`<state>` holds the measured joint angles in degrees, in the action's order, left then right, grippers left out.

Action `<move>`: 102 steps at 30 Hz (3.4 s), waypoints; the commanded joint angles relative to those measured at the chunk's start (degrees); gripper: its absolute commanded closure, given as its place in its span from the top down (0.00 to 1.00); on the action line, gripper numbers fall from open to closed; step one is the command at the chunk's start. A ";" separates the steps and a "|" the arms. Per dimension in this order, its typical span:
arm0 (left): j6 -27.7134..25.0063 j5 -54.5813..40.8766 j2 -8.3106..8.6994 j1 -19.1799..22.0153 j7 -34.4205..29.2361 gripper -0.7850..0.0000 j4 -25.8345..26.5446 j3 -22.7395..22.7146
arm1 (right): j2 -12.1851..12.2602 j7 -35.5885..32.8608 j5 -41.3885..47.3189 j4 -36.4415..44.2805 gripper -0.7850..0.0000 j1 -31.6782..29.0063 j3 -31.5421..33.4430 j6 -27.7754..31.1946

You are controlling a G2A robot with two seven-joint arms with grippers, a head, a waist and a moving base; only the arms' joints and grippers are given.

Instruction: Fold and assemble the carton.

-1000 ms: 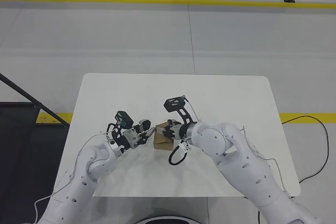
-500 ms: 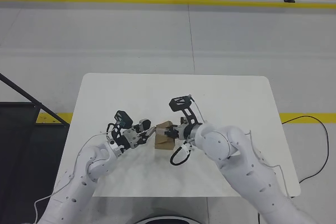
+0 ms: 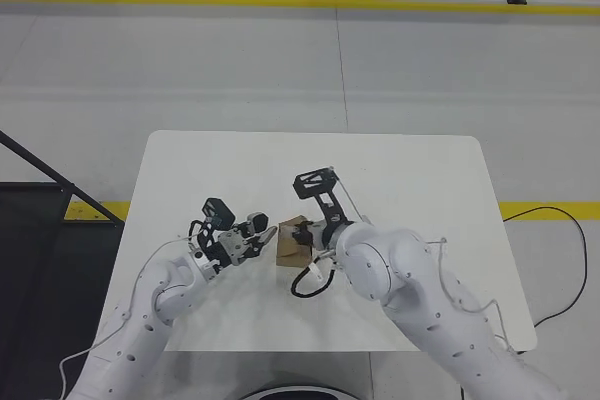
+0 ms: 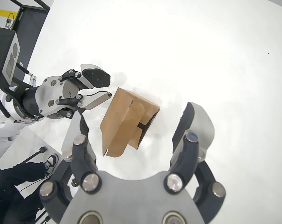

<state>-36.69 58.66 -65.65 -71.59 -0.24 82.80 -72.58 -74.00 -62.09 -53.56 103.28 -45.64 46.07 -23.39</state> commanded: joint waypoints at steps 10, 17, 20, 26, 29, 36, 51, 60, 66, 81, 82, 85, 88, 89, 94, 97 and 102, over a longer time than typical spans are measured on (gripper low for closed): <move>-0.24 -0.16 0.13 -0.22 0.22 0.42 0.00 -0.42 | -1.74 -0.62 -0.04 -3.93 0.49 2.74 -1.66 -1.01; -0.11 -0.09 0.15 -0.14 0.05 0.42 0.12 -0.35 | -2.19 -0.73 -1.39 -3.93 0.35 1.96 -1.73 -1.20; -0.03 -0.13 0.16 -0.18 -0.01 0.43 0.22 -0.34 | -2.35 -0.91 -1.85 -3.97 0.29 1.68 -1.55 -1.20; 0.10 -0.04 0.20 -0.24 -0.18 0.43 0.40 -0.34 | -2.75 -1.23 -2.57 -4.33 0.21 1.39 -1.43 -0.77; -0.03 -0.11 0.21 -0.22 -0.15 0.43 0.37 -0.33 | -2.96 -1.50 -2.94 -4.51 0.21 1.40 -1.37 -0.55; -0.12 -0.14 0.22 -0.21 0.14 0.44 0.28 -0.30 | -3.53 -1.96 -3.51 -5.00 0.19 1.37 -1.34 -0.29; -0.36 -0.11 0.32 -0.42 0.37 0.44 0.33 -0.42 | -4.90 -2.70 -3.80 -7.01 0.00 2.10 -1.39 0.66; -0.30 -0.17 0.34 -0.37 0.33 0.45 0.36 -0.36 | -5.60 -2.90 -3.94 -7.81 0.00 2.23 -0.99 1.17; -0.28 -0.21 0.36 -0.37 0.29 0.45 0.40 -0.36 | -5.92 -2.89 -4.03 -7.96 0.00 1.90 -0.44 1.51; -0.25 -0.15 0.55 -1.05 0.02 0.45 1.83 -0.89 | -6.37 -3.54 -5.44 -5.66 1.00 0.28 1.54 1.18; -0.29 -0.23 0.57 -1.13 -0.01 0.44 2.09 -0.95 | -6.33 -3.70 -5.81 -5.15 1.00 0.03 1.80 1.08; -0.30 -0.26 0.66 -1.42 -0.35 0.44 2.84 -1.25 | -6.18 -4.53 -6.94 -3.46 1.00 -0.78 2.62 0.89; -0.15 -0.52 0.76 -1.92 -0.67 0.44 3.96 -1.69 | -5.95 -5.41 -8.51 -1.04 1.00 -1.78 3.55 0.94; -0.04 -0.69 0.80 -2.19 -0.85 0.44 4.43 -1.85 | -5.82 -5.96 -9.35 -0.16 1.00 -2.16 3.75 1.42; 0.59 -1.95 1.09 -4.47 -1.72 0.44 7.97 -3.32 | -5.16 -8.27 -12.06 4.14 1.00 -4.25 6.29 2.87; 0.94 -2.92 1.32 -6.48 -2.16 0.45 10.69 -4.50 | -4.81 -8.64 -10.62 5.35 1.00 -5.45 8.88 4.82; 1.77 -4.20 1.74 -10.95 -1.18 0.46 15.85 -7.38 | -3.65 1.65 -2.67 5.54 1.00 -11.51 15.64 17.68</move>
<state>-35.15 54.67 -64.01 -81.39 -1.86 97.50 -79.20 -77.97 -64.31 -58.74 108.93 -55.02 59.90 -10.20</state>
